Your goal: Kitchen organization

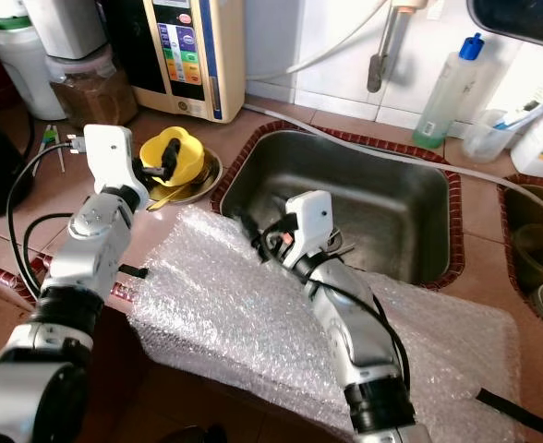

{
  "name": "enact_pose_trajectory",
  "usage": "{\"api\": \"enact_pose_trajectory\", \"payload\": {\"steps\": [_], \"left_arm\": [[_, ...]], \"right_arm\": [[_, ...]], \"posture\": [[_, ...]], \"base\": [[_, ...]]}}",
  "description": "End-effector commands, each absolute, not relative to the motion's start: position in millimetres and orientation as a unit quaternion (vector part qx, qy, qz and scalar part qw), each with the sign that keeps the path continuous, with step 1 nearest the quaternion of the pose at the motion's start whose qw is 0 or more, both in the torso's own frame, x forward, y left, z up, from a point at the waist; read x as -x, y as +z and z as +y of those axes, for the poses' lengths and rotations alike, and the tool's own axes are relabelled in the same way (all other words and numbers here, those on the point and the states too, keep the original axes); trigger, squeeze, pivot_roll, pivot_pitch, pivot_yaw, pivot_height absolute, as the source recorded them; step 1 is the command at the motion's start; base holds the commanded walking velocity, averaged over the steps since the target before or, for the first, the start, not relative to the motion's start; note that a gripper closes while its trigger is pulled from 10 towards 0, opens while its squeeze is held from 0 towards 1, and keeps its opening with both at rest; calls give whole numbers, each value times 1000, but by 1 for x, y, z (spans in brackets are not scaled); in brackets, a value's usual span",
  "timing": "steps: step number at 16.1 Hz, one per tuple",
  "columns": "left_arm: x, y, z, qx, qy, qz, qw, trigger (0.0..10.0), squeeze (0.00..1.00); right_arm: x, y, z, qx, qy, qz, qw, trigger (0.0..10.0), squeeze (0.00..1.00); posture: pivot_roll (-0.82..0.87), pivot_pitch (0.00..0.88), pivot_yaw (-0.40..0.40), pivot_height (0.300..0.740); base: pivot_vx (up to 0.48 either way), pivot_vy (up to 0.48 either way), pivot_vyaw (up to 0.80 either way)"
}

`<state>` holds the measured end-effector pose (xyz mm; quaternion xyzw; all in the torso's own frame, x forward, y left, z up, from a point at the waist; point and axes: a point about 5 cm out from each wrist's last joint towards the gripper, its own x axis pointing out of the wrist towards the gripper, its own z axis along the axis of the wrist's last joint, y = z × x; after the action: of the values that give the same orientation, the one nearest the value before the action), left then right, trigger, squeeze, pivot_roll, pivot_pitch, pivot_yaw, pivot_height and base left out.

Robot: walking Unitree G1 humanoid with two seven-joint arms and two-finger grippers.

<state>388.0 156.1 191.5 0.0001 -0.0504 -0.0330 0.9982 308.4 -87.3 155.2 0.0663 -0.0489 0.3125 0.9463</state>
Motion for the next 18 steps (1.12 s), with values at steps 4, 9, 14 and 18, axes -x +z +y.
{"api": "enact_pose_trajectory", "payload": {"steps": [4, 9, 14, 18], "left_arm": [[-402, 187, 151, 38, -3, 24, 999, 10000, 0], [-410, 188, 139, 64, -8, 59, 996, 10000, 0], [-413, 203, 148, 72, 25, 24, 997, 10000, 0], [-414, 207, 165, 59, 56, 22, 996, 10000, 0]], "right_arm": [[-292, 166, -82, -71, 333, -58, 939, 10000, 1000], [-265, 180, -65, -97, 432, -52, 895, 10000, 0], [-263, 185, -70, -102, 430, -55, 895, 10000, 0], [-262, 189, -67, -112, 446, -55, 886, 10000, 0]], "posture": [[-42, 108, 33, 740], [-54, 111, 42, 740], [-57, 113, 47, 740], [-45, 108, 44, 740]], "base": [[0, 0, 0], [0, 0, 0], [0, 0, 0], [0, 0, 0]]}}
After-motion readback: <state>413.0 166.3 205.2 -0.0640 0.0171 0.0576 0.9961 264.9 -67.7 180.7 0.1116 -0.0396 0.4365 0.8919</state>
